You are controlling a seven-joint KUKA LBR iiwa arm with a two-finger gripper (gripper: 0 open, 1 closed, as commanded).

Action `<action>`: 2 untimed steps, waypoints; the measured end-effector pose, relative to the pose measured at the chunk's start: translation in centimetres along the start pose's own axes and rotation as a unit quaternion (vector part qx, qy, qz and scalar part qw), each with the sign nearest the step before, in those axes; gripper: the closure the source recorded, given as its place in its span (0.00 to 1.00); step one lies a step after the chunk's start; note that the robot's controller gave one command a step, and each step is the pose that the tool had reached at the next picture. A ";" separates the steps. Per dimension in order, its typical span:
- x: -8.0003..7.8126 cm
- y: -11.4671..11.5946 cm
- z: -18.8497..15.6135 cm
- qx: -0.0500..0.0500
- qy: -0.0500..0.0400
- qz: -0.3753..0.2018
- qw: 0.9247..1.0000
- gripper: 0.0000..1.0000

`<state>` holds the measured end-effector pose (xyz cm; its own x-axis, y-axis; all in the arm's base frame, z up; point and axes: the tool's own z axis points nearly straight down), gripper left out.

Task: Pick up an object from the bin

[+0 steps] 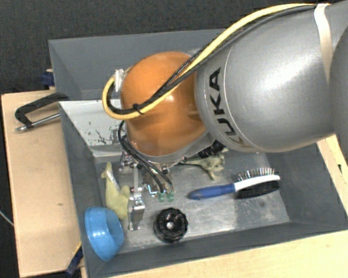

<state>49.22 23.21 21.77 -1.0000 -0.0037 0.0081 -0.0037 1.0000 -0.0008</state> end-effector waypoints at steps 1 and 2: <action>-3.4 -2.1 14.5 0.018 0.001 0.137 0.990 0.00; -9.5 -4.0 11.3 -0.003 -0.010 0.135 0.991 0.00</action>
Offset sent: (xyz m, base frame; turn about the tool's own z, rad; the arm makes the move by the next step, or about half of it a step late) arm 0.0298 -0.0047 -0.1477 0.2803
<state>58.60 19.25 10.37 -0.9642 0.2648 -0.0105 0.2648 0.9643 0.0061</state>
